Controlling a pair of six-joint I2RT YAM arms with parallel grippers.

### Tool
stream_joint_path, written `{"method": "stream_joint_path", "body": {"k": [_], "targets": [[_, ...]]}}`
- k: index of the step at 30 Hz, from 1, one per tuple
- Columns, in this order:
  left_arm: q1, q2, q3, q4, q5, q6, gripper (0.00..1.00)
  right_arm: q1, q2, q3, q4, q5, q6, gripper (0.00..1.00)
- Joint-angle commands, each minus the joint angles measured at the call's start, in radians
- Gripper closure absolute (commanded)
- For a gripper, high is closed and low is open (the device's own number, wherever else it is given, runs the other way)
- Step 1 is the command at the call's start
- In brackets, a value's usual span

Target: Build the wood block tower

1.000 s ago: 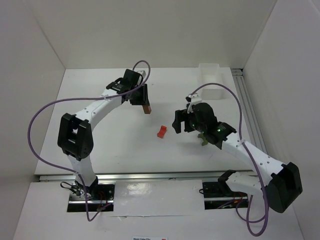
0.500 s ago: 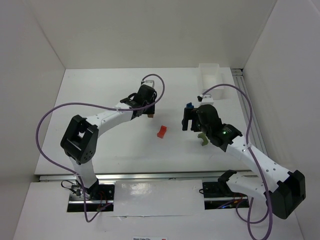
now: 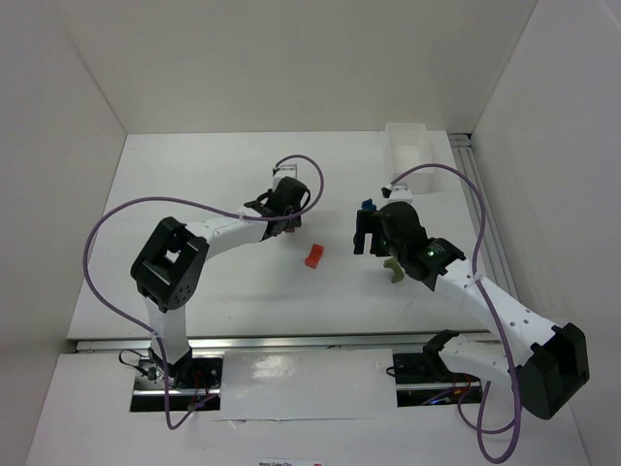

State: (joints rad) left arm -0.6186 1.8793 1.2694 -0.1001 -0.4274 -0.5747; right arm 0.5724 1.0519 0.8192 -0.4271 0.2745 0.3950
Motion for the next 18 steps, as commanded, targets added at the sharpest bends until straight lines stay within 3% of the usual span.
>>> {"method": "stream_joint_path", "body": {"k": [1, 8, 11, 15, 18], "targets": [[-0.016, 0.0, -0.008, 0.057, -0.05, -0.033, 0.87, -0.006, -0.001, 0.04, -0.012, 0.003, -0.012, 0.05], [-0.017, 0.03, 0.018, 0.01, -0.059, -0.06, 0.86, -0.006, -0.001, 0.02, -0.012, -0.015, -0.012, 0.05], [-0.017, 0.041, 0.018, -0.009, -0.068, -0.086, 0.8, -0.006, -0.001, 0.02, -0.003, -0.015, -0.012, 0.05], [-0.017, 0.064, 0.041, -0.05, -0.068, -0.109, 0.67, -0.016, 0.008, 0.02, -0.002, -0.024, -0.012, 0.05], [-0.026, 0.064, 0.041, -0.059, -0.077, -0.109, 0.48, -0.016, 0.019, 0.02, 0.007, -0.024, -0.012, 0.05]]}}
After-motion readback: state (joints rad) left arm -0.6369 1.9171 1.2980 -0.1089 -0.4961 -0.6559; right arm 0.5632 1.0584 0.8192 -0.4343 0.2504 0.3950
